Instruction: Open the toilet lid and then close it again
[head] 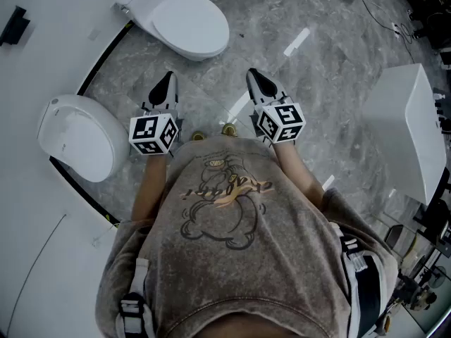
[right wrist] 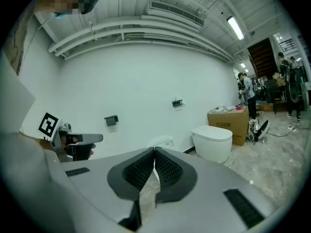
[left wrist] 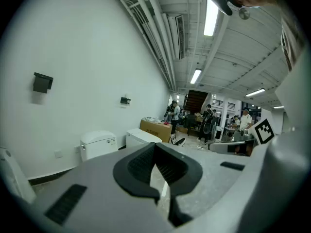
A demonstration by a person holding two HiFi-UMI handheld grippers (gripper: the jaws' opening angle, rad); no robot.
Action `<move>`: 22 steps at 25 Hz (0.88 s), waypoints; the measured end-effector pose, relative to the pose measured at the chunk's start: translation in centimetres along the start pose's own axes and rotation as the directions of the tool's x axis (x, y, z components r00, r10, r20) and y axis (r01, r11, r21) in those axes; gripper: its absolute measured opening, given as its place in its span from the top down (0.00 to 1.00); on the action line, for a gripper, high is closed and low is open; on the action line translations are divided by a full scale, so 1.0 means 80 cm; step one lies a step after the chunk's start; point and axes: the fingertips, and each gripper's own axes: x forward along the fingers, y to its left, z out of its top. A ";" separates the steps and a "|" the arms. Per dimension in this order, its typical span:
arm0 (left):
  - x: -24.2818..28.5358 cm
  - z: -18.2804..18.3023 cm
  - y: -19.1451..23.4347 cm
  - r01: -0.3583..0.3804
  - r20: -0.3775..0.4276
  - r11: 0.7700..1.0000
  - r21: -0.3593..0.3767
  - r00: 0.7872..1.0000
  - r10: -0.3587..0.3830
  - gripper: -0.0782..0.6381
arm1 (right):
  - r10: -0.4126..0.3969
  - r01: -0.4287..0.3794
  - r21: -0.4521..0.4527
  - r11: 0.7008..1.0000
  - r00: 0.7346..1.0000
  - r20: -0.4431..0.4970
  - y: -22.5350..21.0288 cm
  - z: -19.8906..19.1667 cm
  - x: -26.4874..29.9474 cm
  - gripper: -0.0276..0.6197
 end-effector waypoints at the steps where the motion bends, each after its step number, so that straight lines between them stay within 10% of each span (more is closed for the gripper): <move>1: 0.001 0.001 0.000 0.001 0.000 1.000 0.000 1.000 -0.001 0.88 | 0.002 -0.002 -0.001 1.000 1.000 -0.001 0.000 0.000 0.001 0.91; 22: 0.109 -0.036 0.035 -0.042 -0.026 0.999 0.004 0.999 0.042 0.88 | 0.069 -0.068 0.021 0.997 0.997 -0.032 -0.073 -0.027 0.103 0.91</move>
